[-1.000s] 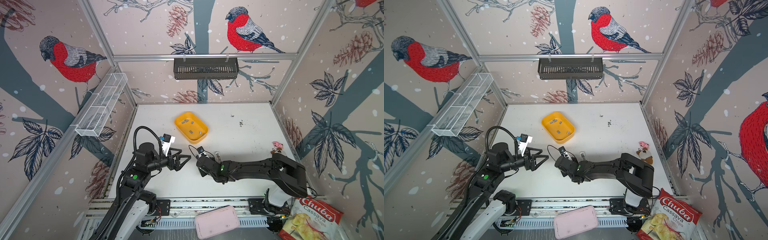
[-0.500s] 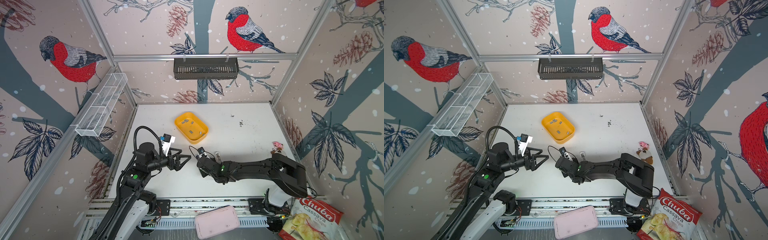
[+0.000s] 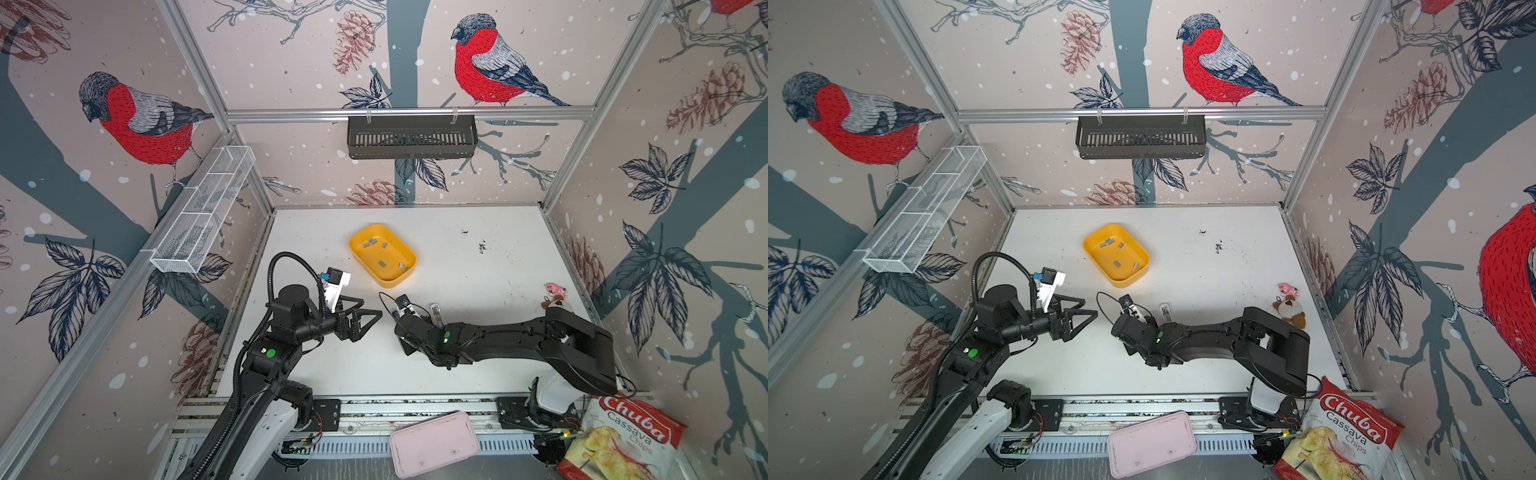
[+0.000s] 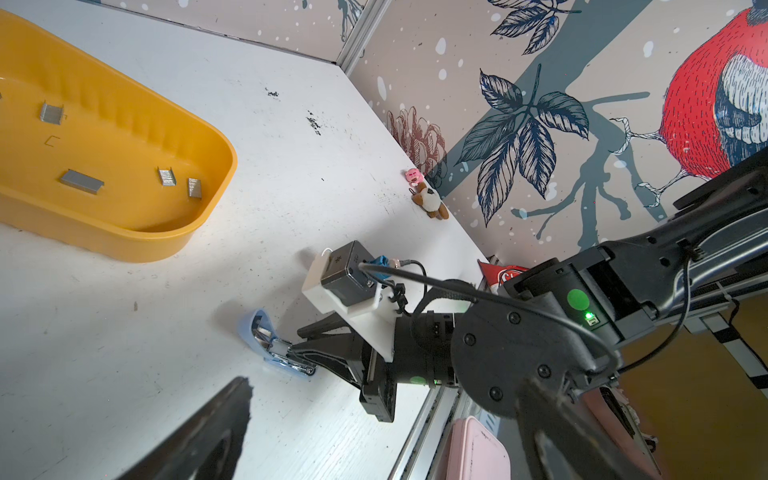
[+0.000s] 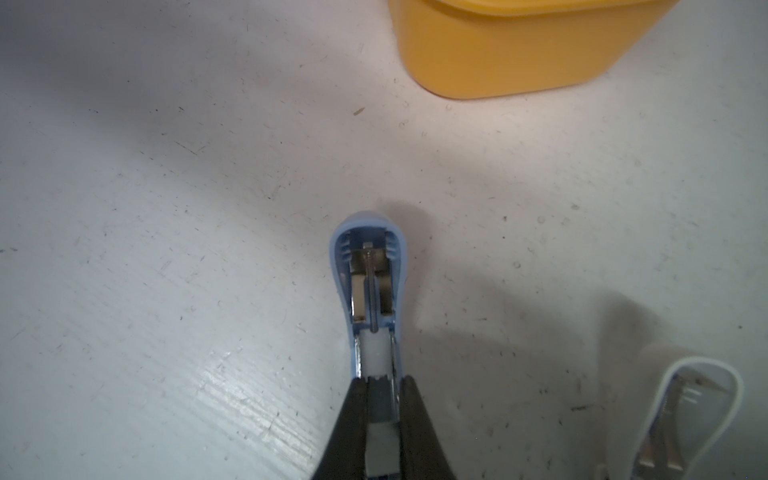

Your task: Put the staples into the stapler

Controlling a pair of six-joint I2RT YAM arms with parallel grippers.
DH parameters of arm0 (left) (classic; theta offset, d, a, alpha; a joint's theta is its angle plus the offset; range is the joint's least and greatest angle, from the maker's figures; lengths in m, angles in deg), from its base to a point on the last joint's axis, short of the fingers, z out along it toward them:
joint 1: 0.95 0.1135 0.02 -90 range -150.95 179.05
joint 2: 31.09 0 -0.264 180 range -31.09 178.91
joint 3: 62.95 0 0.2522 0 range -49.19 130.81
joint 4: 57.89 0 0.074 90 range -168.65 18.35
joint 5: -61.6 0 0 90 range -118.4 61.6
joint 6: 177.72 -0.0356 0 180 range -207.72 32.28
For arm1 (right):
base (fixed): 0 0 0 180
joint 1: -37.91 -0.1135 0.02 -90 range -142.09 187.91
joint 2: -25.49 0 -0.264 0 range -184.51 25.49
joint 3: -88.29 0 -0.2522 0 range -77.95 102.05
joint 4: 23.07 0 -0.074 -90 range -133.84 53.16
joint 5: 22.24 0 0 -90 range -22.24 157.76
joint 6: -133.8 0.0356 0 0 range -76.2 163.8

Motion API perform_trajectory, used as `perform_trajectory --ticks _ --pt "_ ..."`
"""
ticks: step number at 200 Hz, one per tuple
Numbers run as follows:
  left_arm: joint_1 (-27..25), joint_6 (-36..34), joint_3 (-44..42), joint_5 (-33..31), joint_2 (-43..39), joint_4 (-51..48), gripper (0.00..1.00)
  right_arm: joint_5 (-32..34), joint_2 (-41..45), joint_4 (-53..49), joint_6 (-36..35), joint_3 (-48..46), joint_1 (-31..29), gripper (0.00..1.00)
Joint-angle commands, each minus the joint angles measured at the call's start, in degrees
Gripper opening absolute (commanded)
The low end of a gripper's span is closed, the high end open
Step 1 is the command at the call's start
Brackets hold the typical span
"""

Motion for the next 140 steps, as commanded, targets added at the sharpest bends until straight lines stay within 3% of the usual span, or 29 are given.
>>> perform_trajectory --ticks 1,140 --pt "-0.02 0.01 -0.08 0.52 0.03 1.93 0.99 -0.02 -0.25 0.5 0.29 -0.02 -0.07 0.12" --pt "0.05 0.07 -0.12 0.45 0.04 2.03 0.99 -0.46 -1.4 0.56 0.62 0.26 -0.16 0.11"
